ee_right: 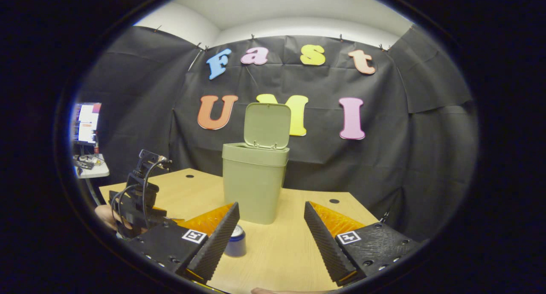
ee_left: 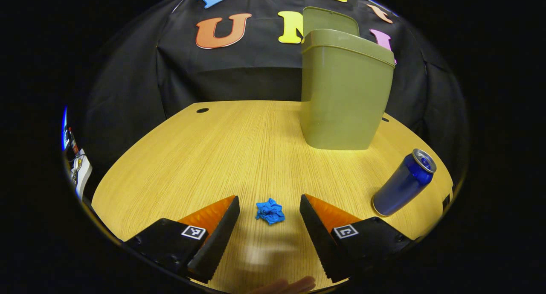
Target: Press the lid of the desktop garbage bin to open it, pick up the crumpled paper on the desktop and throw it into the bin, then pick up the pop can on the desktop and drop it into the bin, and finally close the garbage bin lid.
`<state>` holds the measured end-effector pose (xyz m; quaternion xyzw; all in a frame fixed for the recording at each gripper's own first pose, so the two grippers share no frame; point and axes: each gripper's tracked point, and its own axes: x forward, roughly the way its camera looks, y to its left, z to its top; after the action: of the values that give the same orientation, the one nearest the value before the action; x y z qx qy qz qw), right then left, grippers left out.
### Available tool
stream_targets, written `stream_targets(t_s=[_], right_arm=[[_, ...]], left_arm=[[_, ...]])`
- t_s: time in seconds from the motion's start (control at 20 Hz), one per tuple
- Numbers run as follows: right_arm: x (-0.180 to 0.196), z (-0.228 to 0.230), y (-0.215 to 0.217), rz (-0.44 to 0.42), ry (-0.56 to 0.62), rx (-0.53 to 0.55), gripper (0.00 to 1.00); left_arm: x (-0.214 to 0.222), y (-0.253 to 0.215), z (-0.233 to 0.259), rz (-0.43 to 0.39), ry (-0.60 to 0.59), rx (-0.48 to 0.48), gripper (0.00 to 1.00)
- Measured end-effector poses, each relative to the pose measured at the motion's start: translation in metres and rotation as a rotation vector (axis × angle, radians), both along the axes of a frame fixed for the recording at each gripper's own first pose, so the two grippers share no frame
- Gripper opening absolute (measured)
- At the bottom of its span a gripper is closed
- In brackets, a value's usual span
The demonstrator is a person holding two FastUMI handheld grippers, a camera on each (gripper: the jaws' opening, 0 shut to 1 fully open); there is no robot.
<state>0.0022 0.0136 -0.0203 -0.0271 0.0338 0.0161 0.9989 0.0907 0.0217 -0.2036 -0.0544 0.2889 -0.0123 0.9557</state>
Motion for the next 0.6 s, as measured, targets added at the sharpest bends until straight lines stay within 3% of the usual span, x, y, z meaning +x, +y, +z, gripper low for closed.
stream_targets(t_s=[0.3,0.45,0.55,0.6], right_arm=[[0.001,0.0,-0.002,-0.009,0.002,0.018,0.95],[0.002,0.0,-0.003,-0.013,0.003,0.021,0.95],[0.002,-0.003,-0.003,-0.016,0.008,0.018,0.98],[0.002,-0.005,-0.001,-0.014,0.011,0.016,0.95]], left_arm=[[0.002,0.0,-0.021,-0.009,0.051,-0.041,0.83],[0.006,0.004,-0.023,-0.006,0.034,-0.002,0.74],[0.006,0.008,-0.024,0.0,0.032,0.026,0.64],[0.007,0.008,-0.024,0.003,0.034,0.027,0.54]])
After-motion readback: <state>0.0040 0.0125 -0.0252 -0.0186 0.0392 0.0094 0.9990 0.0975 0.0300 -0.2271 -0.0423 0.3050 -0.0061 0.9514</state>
